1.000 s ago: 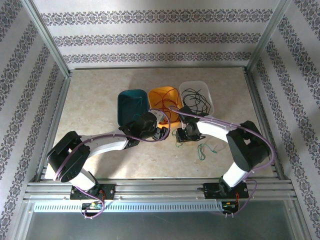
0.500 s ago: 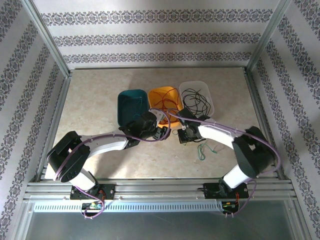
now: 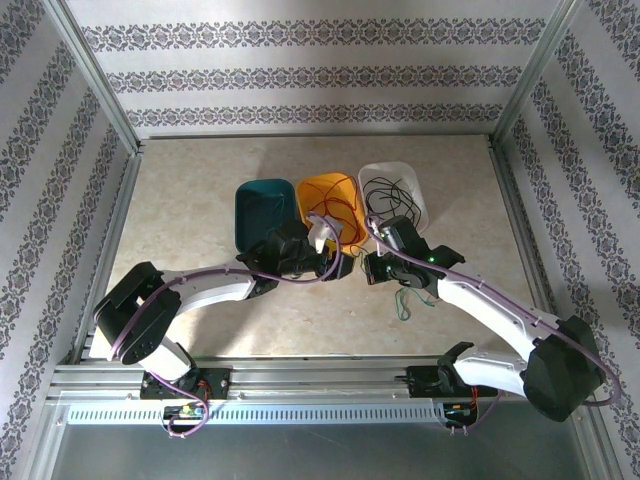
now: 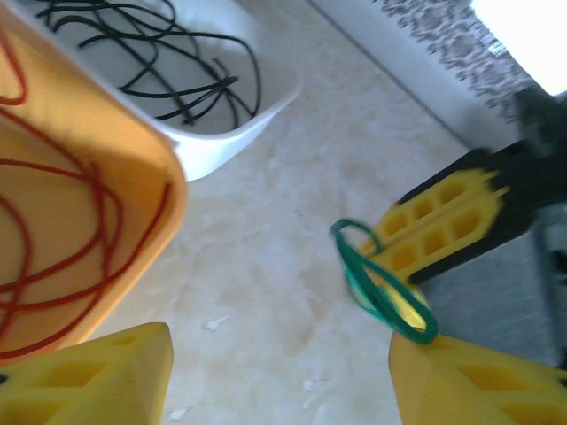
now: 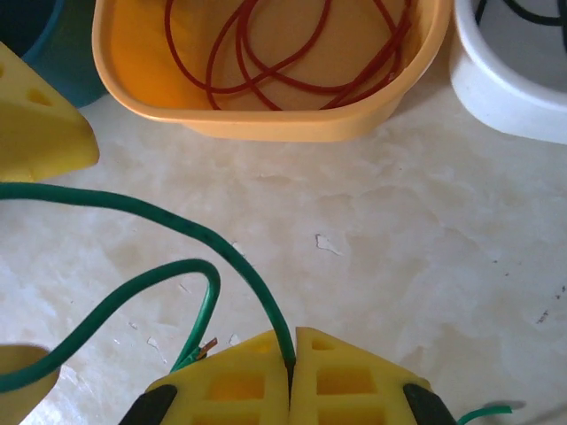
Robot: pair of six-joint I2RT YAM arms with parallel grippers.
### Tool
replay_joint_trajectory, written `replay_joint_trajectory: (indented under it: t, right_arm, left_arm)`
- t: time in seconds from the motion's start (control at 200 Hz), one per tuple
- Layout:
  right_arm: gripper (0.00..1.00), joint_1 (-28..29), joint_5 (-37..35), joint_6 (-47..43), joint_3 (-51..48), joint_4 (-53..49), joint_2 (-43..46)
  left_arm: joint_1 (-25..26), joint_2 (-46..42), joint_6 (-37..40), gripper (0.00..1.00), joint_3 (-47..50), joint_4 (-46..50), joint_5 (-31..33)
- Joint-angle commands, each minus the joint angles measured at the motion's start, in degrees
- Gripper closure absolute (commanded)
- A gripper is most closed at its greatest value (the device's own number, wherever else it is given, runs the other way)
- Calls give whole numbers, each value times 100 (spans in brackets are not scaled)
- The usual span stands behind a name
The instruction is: Untangle the cables
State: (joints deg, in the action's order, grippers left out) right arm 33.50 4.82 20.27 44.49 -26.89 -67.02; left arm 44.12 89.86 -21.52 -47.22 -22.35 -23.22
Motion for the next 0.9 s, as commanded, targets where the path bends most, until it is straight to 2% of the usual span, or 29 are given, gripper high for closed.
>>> replay_joint_trajectory:
  t: [0.0, 0.115, 0.26, 0.36, 0.45, 0.48, 0.56, 0.63, 0.775, 0.895]
  right_arm:
    - [100, -27, 164, -65, -81, 74, -30]
    - [100, -27, 125, -54, -46, 101, -82]
    - [100, -36, 113, -34, -54, 132, -133]
    - [100, -34, 150, -13, -63, 149, -127]
    - [100, -27, 168, 12, -56, 167, -85]
    - [100, -27, 172, 15, -54, 167, -70]
    - [100, -28, 176, 35, -54, 163, -26]
    - [100, -30, 145, 62, -80, 158, 11]
    - [100, -36, -23, 109, -149, 132, 73]
    - [100, -107, -577, 216, -212, -24, 109]
  left_arm:
    - [-70, 11, -163, 47, -129, -462, -550]
    - [-79, -2, -287, 56, -71, -612, -855]
    - [-138, -91, -567, 56, 178, -1086, -1006]
    - [-193, -29, -724, 56, 253, -1237, -883]
    - [-191, 110, -733, 61, 198, -1190, -748]
    - [-193, 155, -748, 65, 173, -1198, -680]
    - [-202, 247, -777, 90, 161, -1297, -364]
    - [-211, 299, -784, 100, 132, -1392, -226]
    - [-245, 216, -649, 100, 87, -1172, 111]
    - [-343, -181, -324, 100, 181, -670, 625]
